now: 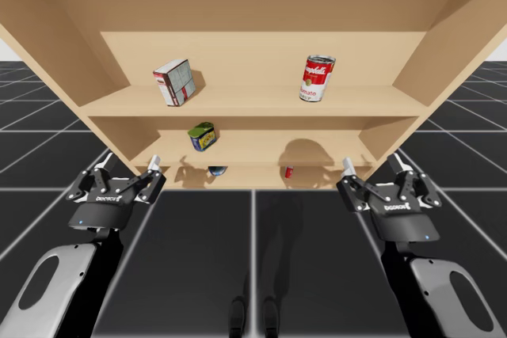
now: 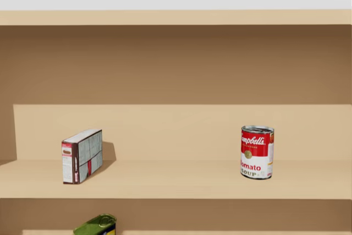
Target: Find the gelatin box on the shelf and bring it to me.
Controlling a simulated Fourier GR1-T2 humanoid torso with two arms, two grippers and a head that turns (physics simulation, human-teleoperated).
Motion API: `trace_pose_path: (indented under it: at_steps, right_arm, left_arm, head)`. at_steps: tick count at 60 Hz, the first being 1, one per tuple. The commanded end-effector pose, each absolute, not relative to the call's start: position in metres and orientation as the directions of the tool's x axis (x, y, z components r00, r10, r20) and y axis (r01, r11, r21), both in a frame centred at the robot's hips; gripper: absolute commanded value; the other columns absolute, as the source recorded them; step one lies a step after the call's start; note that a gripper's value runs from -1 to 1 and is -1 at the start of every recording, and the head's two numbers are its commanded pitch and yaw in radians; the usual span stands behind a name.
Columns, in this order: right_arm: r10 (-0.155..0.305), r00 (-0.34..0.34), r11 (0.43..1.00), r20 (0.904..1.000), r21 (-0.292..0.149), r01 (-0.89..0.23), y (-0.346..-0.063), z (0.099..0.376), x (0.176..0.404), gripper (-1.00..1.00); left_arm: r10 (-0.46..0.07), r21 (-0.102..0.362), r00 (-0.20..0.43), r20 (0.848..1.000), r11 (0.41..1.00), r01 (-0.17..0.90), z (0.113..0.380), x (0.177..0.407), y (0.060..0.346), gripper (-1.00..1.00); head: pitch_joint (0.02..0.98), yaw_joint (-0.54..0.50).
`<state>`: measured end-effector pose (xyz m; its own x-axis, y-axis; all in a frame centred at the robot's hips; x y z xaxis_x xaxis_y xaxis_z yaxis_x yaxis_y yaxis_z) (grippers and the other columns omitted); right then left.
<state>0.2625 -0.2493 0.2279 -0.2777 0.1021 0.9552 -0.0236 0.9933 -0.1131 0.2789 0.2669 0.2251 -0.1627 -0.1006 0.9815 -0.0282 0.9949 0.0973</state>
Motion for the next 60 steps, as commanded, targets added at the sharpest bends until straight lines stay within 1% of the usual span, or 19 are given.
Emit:
trace_pose_path:
  at_steps: [1,2,4,6,8,13,14,24,25,32,33,38,40,42,47,60]
  right_arm:
    - [0.072,-0.276,0.997,0.9585,-0.074,0.001,-0.248,0.227,0.261,-1.00]
    - [0.081,-0.278,0.996,0.9570,-0.084,0.000,-0.249,0.227,0.261,-1.00]
    - [0.080,-0.277,0.997,0.9577,-0.083,-0.001,-0.249,0.227,0.262,-1.00]
    - [0.058,-0.263,0.997,0.9632,-0.067,-0.026,-0.249,0.227,0.263,-1.00]
    - [0.068,-0.259,0.997,0.9636,-0.075,-0.019,-0.249,0.228,0.263,-1.00]
    - [0.070,-0.254,0.997,0.9646,-0.077,-0.018,-0.250,0.228,0.264,-1.00]
    - [0.075,-0.254,0.997,0.9642,-0.081,-0.013,-0.250,0.228,0.264,-1.00]
    - [0.084,-0.251,0.996,0.9644,-0.089,-0.008,-0.250,0.227,0.265,-1.00]
    - [0.086,-0.251,0.996,0.9641,-0.090,-0.006,-0.250,0.227,0.265,-1.00]
    - [0.093,-0.250,0.995,0.9638,-0.097,-0.003,-0.250,0.227,0.265,-1.00]
    - [0.094,-0.247,0.995,0.9643,-0.098,-0.002,-0.250,0.226,0.265,-1.00]
    - [0.097,-0.245,0.995,0.9648,-0.100,-0.001,-0.250,0.226,0.266,-1.00]
    - [0.099,-0.242,0.995,0.9652,-0.101,0.001,-0.250,0.226,0.266,-1.00]
    - [0.099,-0.243,0.995,0.9650,-0.102,0.002,-0.250,0.226,0.266,-1.00]
    - [0.101,-0.240,0.995,0.9654,-0.103,0.004,-0.251,0.226,0.266,-1.00]
    - [0.101,-0.235,0.995,0.9668,-0.103,0.002,-0.251,0.225,0.266,-1.00]
  left_arm:
    - [-0.098,0.095,-0.161,0.982,0.995,-0.022,0.225,0.279,0.266,-1.00]
    - [-0.097,0.095,-0.161,0.982,0.995,-0.021,0.225,0.279,0.266,-1.00]
    - [-0.096,0.094,-0.161,0.982,0.995,-0.020,0.225,0.278,0.266,-1.00]
    - [-0.096,0.094,-0.161,0.982,0.995,-0.019,0.225,0.279,0.266,-1.00]
    - [-0.096,0.094,-0.160,0.982,0.995,-0.019,0.224,0.279,0.266,-1.00]
    - [-0.096,0.094,-0.160,0.982,0.995,-0.020,0.224,0.279,0.266,-1.00]
    - [-0.097,0.095,-0.160,0.982,0.995,-0.020,0.224,0.279,0.266,-1.00]
    - [-0.102,0.100,-0.156,0.982,0.995,-0.017,0.224,0.279,0.266,-1.00]
    - [-0.103,0.102,-0.156,0.982,0.995,-0.017,0.224,0.279,0.266,-1.00]
    - [-0.107,0.106,-0.154,0.982,0.994,-0.012,0.223,0.279,0.265,-1.00]
    - [-0.108,0.108,-0.154,0.982,0.994,-0.010,0.223,0.279,0.264,-1.00]
    - [-0.112,0.113,-0.153,0.982,0.994,-0.005,0.223,0.279,0.263,-1.00]
    - [-0.116,0.117,-0.152,0.982,0.993,-0.002,0.222,0.279,0.262,-1.00]
    - [-0.116,0.117,-0.152,0.982,0.993,-0.002,0.222,0.279,0.262,-1.00]
    - [-0.121,0.124,-0.150,0.981,0.992,0.008,0.222,0.279,0.259,-1.00]
    - [-0.128,0.132,-0.147,0.981,0.991,0.019,0.220,0.278,0.255,-1.00]
  head:
    - [0.120,0.01]
    - [0.121,0.01]
    - [0.125,0.01]
    - [0.134,0.01]
    - [0.147,0.01]
    - [0.185,0.01]
    - [0.209,0.01]
    - [0.305,0.00]
    - [0.330,0.00]
    - [0.403,-0.01]
    - [0.431,-0.02]
    - [0.487,-0.04]
    - [0.527,-0.06]
    - [0.538,-0.07]
    - [0.616,-0.11]
    - [0.722,-0.21]
